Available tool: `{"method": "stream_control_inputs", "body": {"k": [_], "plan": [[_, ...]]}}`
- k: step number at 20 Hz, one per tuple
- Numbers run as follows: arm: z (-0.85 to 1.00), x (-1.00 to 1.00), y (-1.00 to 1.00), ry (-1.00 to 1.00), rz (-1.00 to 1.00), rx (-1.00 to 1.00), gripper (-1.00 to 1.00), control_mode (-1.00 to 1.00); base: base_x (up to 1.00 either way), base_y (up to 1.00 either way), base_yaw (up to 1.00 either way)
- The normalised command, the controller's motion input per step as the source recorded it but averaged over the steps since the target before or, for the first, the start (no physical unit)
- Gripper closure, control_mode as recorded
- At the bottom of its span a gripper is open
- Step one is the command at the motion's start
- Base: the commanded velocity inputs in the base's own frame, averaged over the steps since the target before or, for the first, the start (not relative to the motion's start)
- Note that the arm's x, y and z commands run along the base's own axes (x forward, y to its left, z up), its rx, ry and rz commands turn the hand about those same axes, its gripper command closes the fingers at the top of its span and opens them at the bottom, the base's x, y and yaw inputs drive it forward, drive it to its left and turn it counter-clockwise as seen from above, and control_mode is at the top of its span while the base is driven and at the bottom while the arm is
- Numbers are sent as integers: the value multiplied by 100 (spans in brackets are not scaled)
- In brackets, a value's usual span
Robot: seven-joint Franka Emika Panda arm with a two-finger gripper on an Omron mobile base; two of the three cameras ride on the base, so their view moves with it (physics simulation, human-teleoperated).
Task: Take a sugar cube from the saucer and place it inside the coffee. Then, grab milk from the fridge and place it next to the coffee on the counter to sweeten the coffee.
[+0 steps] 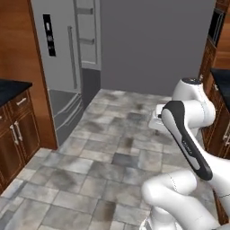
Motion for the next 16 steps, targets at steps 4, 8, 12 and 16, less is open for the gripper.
{"method": "stream_control_inputs", "body": {"k": [4, 8, 12, 16], "plan": [[0, 0, 0, 0, 0, 0, -100, 100, 100, 0, -26], [0, 0, 0, 0, 0, 0, -100, 100, 100, 0, 2], [0, 0, 0, 0, 0, 0, -100, 100, 100, 0, 28], [0, 0, 0, 0, 0, 0, -100, 100, 100, 0, 38]]}}
